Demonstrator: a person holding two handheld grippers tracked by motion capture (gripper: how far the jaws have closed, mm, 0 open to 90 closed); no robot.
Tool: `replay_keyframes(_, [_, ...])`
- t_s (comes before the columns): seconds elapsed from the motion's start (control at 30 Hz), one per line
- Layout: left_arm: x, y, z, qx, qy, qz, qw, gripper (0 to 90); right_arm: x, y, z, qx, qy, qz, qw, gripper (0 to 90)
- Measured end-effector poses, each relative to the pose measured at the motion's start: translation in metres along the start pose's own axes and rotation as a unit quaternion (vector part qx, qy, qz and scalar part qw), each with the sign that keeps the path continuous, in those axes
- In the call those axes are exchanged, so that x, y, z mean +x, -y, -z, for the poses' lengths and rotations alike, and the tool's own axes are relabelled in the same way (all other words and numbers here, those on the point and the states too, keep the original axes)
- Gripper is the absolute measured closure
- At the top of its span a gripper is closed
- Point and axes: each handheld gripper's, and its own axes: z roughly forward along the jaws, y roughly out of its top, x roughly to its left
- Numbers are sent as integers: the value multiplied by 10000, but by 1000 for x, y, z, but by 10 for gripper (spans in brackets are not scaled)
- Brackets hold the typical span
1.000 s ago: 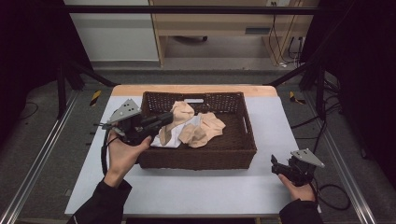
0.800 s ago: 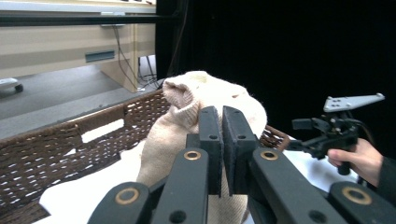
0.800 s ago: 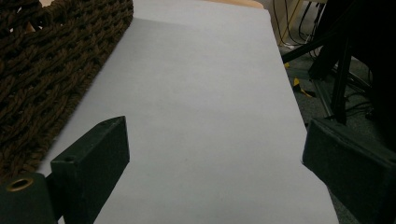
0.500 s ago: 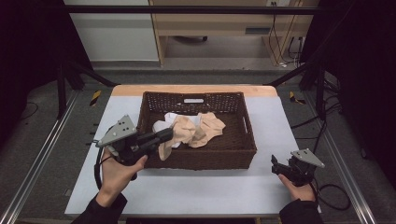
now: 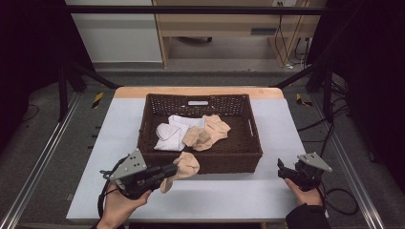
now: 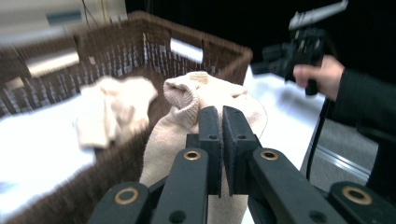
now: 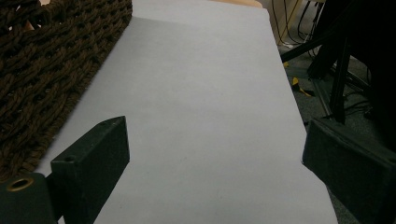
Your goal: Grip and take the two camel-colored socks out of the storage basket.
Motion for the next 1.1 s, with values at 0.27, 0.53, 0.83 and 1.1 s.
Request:
replay_keyframes(0.27, [1, 27, -28, 505, 147, 154, 9985, 864, -1, 2, -1, 36, -8, -22, 10000, 76])
replay_keyframes(0.53, [3, 51, -55, 1043, 231, 201, 9941, 861, 0, 2, -2, 74, -38, 24, 10000, 76])
replay_keyframes(0.83, [3, 72, -75, 1356, 258, 138, 9903, 792, 3, 1, -4, 107, -98, 78, 9999, 75])
replay_keyframes(1.1, [4, 65, -69, 910, 194, 197, 9955, 595, 1, 1, -4, 59, -101, 29, 9999, 71])
